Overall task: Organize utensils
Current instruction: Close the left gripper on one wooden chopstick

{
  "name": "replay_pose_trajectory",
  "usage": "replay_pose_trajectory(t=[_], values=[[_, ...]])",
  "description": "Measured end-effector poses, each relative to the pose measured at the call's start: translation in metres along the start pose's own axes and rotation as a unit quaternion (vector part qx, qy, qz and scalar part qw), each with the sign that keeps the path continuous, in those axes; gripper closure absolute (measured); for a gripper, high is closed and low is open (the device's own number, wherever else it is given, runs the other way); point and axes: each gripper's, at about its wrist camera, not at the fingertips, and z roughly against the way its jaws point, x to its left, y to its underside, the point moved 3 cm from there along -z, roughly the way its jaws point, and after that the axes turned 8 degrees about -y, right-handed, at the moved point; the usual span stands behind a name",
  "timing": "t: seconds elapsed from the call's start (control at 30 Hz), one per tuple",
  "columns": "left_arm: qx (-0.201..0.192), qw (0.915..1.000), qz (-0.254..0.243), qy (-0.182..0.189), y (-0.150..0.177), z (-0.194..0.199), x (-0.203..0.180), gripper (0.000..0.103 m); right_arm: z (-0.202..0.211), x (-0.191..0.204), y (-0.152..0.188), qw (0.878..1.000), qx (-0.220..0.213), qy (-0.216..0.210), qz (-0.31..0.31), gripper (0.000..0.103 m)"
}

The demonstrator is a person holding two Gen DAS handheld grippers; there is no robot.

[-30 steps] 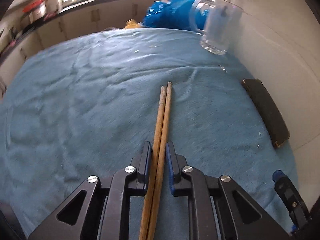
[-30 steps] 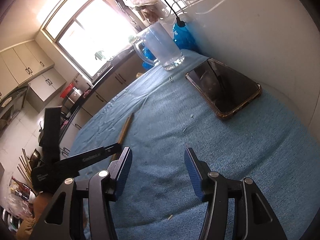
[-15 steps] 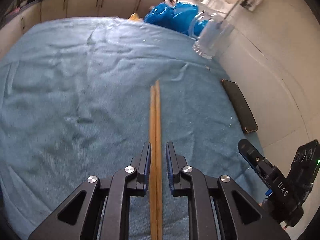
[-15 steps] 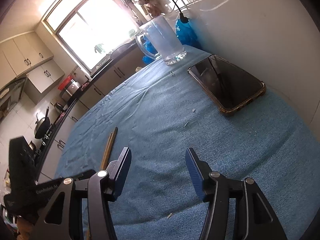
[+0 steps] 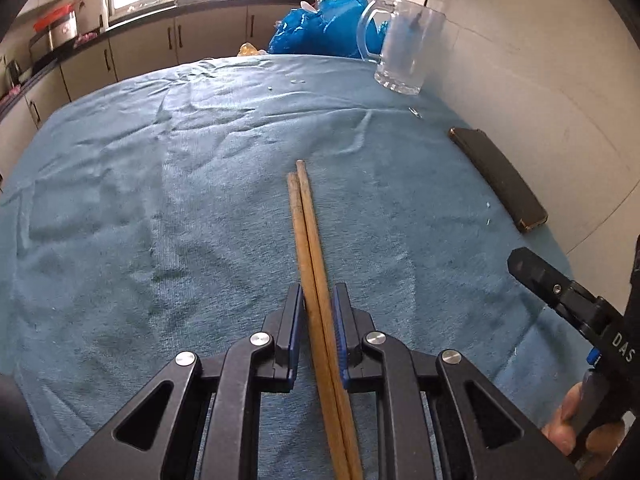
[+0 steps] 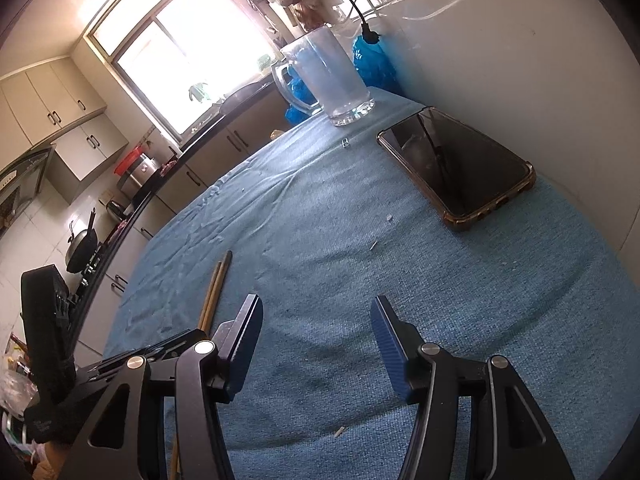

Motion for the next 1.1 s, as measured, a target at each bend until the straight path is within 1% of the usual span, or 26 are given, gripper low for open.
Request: replay_pose_trajectory(t=[0.1,0.17,0.23,0.27,0.3,0.33,0.37,0.43,0.5,0.57,0.67,0.7,0.73,0.8,0.83,0.87,0.93,1.0,1.03,1.1], values=[[-0.007,0.9999,0.008,0.008,0.005,0.003,0.01,0.086,0.0,0.0,0.001,1.0,0.001,-0.001,0.0,0.043],[-0.007,0.9998,0.016,0.011,0.007,0.005,0.016,0.084,-0.001,0.001,0.001,1.0,0.004,-0.002,0.0,0.043],[-0.011,0.9996,0.025,-0.008,0.007,0.007,0.026,0.074,-0.001,0.0,0.001,1.0,0.004,-0.003,0.0,0.043],[-0.013,0.9986,0.03,-0.041,0.008,0.009,0.033,0.071,-0.001,0.0,0.0,1.0,0.004,-0.003,0.0,0.043],[-0.015,0.9939,0.038,-0.103,0.009,0.012,0.046,0.072,-0.001,-0.001,0.0,1.0,0.004,-0.003,-0.001,0.043],[-0.012,0.9907,0.043,-0.129,0.009,0.012,0.054,0.073,-0.001,0.0,0.001,1.0,0.004,-0.003,-0.002,0.043],[-0.01,0.9884,0.053,-0.142,0.011,0.014,0.063,0.074,-0.001,0.0,0.001,1.0,0.004,-0.002,-0.001,0.043],[-0.008,0.989,0.076,-0.126,0.015,0.021,0.077,0.074,-0.001,0.0,0.001,1.0,0.006,-0.002,0.001,0.043],[-0.018,0.9911,0.079,-0.106,0.016,0.03,0.078,0.074,-0.001,0.001,0.002,1.0,0.007,-0.001,0.003,0.043],[-0.03,0.9947,0.057,-0.081,0.016,0.035,0.066,0.074,-0.002,0.002,0.003,1.0,0.009,0.0,0.006,0.043],[-0.029,0.9983,0.025,-0.045,0.012,0.032,0.043,0.074,-0.003,0.004,0.003,1.0,0.009,0.002,0.009,0.043],[-0.023,0.9987,0.014,-0.044,0.011,0.026,0.034,0.074,-0.003,0.004,0.003,1.0,0.009,0.002,0.008,0.043],[-0.015,0.9986,0.004,-0.051,0.012,0.021,0.028,0.074,-0.002,0.004,0.004,1.0,0.009,0.002,0.008,0.043],[-0.017,0.9949,-0.014,-0.099,0.01,0.011,0.023,0.077,-0.002,0.004,0.004,1.0,0.008,0.003,0.007,0.043],[-0.008,0.9935,-0.021,-0.112,0.01,0.006,0.025,0.078,-0.002,0.004,0.004,1.0,0.008,0.003,0.007,0.043],[-0.011,0.993,-0.021,-0.116,0.009,0.008,0.027,0.079,-0.002,0.004,0.004,1.0,0.007,0.003,0.007,0.043],[-0.007,0.9943,-0.006,-0.106,0.009,0.011,0.032,0.084,-0.002,0.004,0.004,1.0,0.008,0.003,0.007,0.043],[-0.018,0.9977,0.014,-0.064,0.008,0.022,0.034,0.084,-0.001,0.005,0.004,1.0,0.009,0.002,0.009,0.043],[-0.022,0.9982,0.014,-0.055,0.008,0.026,0.032,0.084,-0.001,0.006,0.005,1.0,0.009,0.001,0.011,0.043],[-0.02,0.9989,-0.006,-0.041,0.009,0.027,0.021,0.084,-0.002,0.008,0.005,1.0,0.011,-0.002,0.017,0.043]])
